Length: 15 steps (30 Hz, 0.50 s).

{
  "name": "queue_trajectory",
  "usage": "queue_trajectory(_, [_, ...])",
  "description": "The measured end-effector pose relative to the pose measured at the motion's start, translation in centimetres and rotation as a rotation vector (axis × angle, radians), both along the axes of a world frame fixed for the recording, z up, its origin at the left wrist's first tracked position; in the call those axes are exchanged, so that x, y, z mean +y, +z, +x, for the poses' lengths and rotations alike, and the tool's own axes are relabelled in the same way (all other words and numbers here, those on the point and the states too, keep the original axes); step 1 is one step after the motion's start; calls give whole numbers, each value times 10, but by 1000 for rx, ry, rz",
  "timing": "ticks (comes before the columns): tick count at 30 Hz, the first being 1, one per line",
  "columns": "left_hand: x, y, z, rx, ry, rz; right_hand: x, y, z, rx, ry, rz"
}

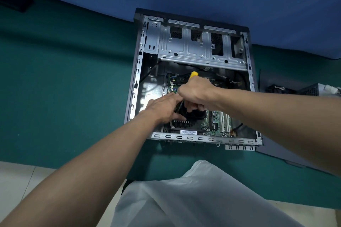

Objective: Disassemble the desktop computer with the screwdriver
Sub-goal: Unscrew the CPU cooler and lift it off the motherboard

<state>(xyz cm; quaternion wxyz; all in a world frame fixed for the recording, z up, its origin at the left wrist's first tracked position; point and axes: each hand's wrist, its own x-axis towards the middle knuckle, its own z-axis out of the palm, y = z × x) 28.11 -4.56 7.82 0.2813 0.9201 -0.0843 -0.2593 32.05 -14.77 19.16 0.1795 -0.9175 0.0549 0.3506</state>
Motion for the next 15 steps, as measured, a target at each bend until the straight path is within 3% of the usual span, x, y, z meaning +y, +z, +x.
queue_trajectory(3, [0, 5, 0, 23, -6, 26, -4, -6, 4, -132, 91, -96])
queue_trajectory(6, [0, 7, 0, 37, -57, 21, -16, -18, 7, -135, 99, -92])
queue_trajectory(15, [-3, 7, 0, 34, -86, -8, -94, -56, 20, -318, -308, 16])
